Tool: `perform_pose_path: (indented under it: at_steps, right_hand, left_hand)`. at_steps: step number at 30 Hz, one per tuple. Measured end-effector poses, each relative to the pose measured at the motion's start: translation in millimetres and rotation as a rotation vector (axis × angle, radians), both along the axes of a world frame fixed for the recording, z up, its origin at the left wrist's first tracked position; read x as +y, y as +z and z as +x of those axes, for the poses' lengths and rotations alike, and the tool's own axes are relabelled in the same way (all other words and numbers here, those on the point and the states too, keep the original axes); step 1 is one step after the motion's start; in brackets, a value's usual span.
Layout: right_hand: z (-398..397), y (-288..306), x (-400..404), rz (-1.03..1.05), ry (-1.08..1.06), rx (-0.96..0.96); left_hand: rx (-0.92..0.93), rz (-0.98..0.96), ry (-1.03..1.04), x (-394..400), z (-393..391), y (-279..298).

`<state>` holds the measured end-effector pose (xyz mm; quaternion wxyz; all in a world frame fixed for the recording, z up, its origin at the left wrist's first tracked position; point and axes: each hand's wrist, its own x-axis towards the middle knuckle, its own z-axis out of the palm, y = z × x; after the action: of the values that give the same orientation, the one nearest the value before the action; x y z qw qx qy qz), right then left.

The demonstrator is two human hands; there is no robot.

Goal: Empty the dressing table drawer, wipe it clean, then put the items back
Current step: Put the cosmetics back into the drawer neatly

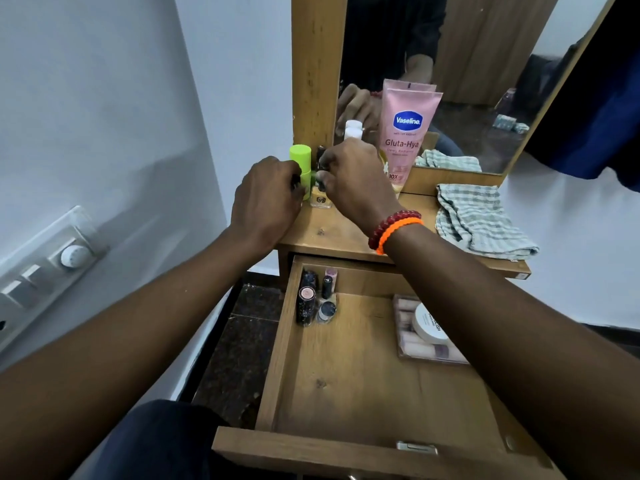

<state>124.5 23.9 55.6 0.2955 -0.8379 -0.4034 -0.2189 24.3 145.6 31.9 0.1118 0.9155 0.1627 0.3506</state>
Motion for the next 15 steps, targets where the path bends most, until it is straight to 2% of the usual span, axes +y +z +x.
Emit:
perform_pose_path:
  at_steps: [9, 15]
  right_hand:
    - [-36, 21, -54, 0.085, -0.007, 0.173]
    - [-88, 7, -110, -0.142, 0.016, 0.444]
  left_hand:
    - [-0.089, -0.224, -0.194, -23, -56, 20]
    - [0.143, -0.279, -0.366, -69, -128, 14]
